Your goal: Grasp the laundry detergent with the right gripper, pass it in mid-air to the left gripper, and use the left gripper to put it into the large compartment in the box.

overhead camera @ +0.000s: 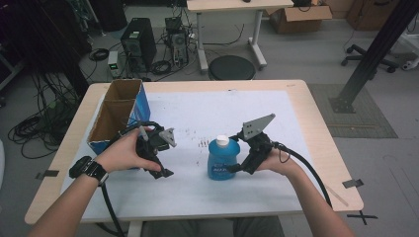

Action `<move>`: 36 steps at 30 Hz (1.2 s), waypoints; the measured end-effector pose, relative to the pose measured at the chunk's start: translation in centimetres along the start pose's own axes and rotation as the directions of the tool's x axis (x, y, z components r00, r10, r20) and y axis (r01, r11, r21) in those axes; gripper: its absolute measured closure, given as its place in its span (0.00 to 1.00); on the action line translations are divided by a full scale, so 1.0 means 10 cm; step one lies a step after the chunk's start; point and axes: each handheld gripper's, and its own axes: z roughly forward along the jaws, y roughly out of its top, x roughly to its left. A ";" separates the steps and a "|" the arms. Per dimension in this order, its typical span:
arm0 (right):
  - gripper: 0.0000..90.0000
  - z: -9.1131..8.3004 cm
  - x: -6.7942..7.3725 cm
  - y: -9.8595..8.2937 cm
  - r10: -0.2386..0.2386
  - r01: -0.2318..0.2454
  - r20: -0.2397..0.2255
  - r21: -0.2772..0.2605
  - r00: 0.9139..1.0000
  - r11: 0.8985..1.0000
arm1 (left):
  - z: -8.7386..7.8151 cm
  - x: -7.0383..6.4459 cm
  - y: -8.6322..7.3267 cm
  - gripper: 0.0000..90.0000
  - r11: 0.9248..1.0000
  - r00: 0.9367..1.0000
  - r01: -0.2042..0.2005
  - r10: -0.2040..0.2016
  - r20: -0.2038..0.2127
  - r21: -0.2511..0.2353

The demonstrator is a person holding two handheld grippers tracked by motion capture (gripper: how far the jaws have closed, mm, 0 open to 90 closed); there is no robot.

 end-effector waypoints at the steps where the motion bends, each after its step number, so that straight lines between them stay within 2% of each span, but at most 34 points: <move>1: 0.04 0.01 0.00 0.00 -0.003 0.003 -0.004 -0.003 1.000 1.000 | 0.00 0.00 0.00 0.06 1.000 1.000 -0.002 0.002 0.000 -0.001; 6: 0.07 0.05 -0.02 -0.01 -0.003 0.002 -0.016 -0.024 1.000 1.000 | 0.00 0.00 0.00 0.06 1.000 1.000 0.002 -0.002 0.001 -0.004; 10: 0.09 0.10 -0.02 -0.01 -0.008 0.007 -0.021 -0.016 1.000 1.000 | 0.01 0.00 0.00 0.06 1.000 1.000 -0.001 0.001 0.002 -0.002; 15: 0.12 0.12 -0.02 -0.02 -0.005 0.005 -0.015 -0.019 1.000 1.000 | 0.02 0.00 0.00 0.06 1.000 1.000 0.002 -0.002 0.003 -0.003; 19: 0.17 0.12 -0.04 -0.03 -0.005 0.004 -0.013 -0.042 1.000 0.999 | 0.01 0.00 0.00 0.06 1.000 1.000 -0.001 0.001 0.002 -0.005; 30: 0.28 0.14 -0.04 -0.05 -0.019 0.019 -0.003 -0.038 1.000 0.999 | 0.00 -0.01 0.01 0.06 1.000 1.000 -0.002 0.002 0.003 -0.010; 36: 0.30 0.14 -0.04 -0.06 -0.020 0.020 0.004 -0.035 1.000 0.999 | 0.00 -0.01 0.01 0.06 1.000 1.000 -0.001 0.001 0.003 -0.011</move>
